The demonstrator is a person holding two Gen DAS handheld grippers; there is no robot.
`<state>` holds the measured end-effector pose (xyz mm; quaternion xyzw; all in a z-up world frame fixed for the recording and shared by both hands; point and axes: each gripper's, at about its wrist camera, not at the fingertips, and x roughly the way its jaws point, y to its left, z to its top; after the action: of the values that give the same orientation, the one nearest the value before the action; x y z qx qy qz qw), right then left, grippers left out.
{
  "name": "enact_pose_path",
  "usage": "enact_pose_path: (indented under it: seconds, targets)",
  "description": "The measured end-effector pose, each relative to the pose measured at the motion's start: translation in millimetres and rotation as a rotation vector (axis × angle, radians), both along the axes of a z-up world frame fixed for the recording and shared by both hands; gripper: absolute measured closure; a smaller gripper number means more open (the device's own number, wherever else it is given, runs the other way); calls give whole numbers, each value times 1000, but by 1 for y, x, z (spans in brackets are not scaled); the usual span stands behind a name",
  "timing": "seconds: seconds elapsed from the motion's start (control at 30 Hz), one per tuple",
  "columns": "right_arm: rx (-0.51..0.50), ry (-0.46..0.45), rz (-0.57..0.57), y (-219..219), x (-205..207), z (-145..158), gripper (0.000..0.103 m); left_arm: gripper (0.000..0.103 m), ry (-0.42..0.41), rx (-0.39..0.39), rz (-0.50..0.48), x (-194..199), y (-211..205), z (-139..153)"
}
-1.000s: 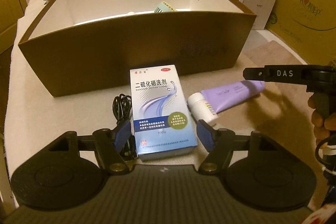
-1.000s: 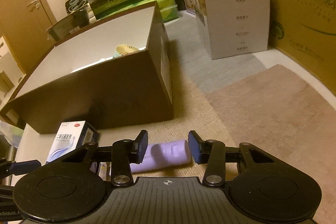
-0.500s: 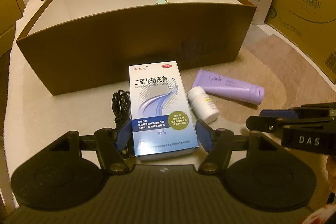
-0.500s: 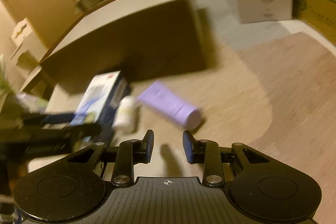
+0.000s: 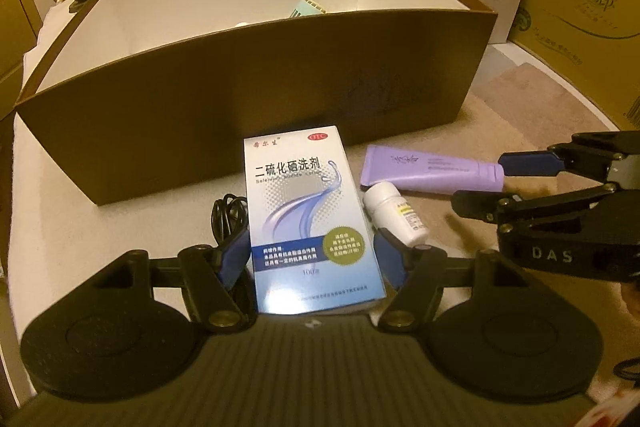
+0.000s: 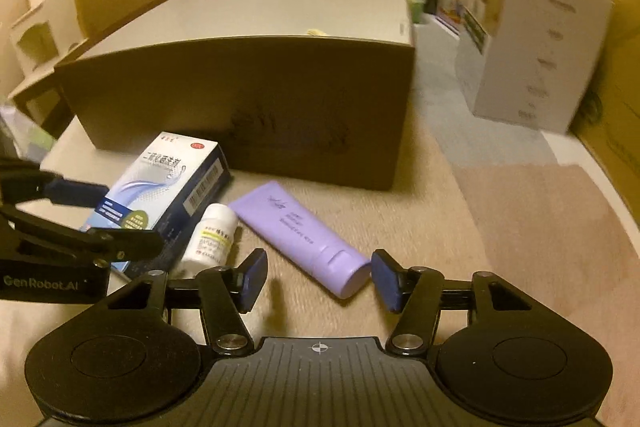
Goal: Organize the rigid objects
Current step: 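Grasp the blue-and-white medicine box with the left gripper while the right gripper grasps the purple tube, then lift and carry the medicine box and purple tube toward the brown box with both grippers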
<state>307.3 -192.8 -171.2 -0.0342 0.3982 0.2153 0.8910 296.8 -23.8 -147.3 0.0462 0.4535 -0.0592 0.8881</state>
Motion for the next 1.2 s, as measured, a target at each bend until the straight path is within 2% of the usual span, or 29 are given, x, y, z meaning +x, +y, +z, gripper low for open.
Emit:
enact_pose_path:
  seconds: [0.07, 0.2, 0.23, 0.37, 0.43, 0.47, 0.5, 0.73, 0.93, 1.03, 1.1, 1.2]
  targets:
    - [4, -2, 10, 1, -2, -1, 48, 38, -4, -8, 3, -2, 2, 0]
    - [19, 42, 38, 5, -15, -4, 68, 39, -5, -11, 9, -10, 5, -1]
    - [31, 61, 49, 6, -18, -5, 69, 39, -3, -11, 10, -12, 6, 0]
    - [36, 65, 22, 7, -26, -2, 68, 39, 2, -5, 14, -11, 9, 0]
    - [30, 62, 0, 7, -22, 0, 61, 39, 5, 2, 8, -6, 8, 0]
    - [21, 54, -11, 7, -19, 1, 53, 39, 5, 5, 5, -3, 8, 0]
    - [13, 43, -15, 8, -16, 3, 48, 39, 7, 8, -3, 1, 7, 0]
    - [-26, 18, 66, 22, 7, 1, 47, 39, 20, 23, -2, 20, 5, -6]
    - [-68, 21, 112, 35, 21, -11, 52, 38, 30, 1, -1, 34, 10, -10]
    - [-73, 17, 142, 40, 19, -15, 60, 39, 16, 13, -12, 31, 7, -11]
    - [-72, 3, 164, 42, 12, -17, 69, 40, 14, 5, -16, 27, 8, -10]
    - [-53, 14, 145, 39, 4, -18, 70, 40, 17, 5, -29, 19, 8, -10]
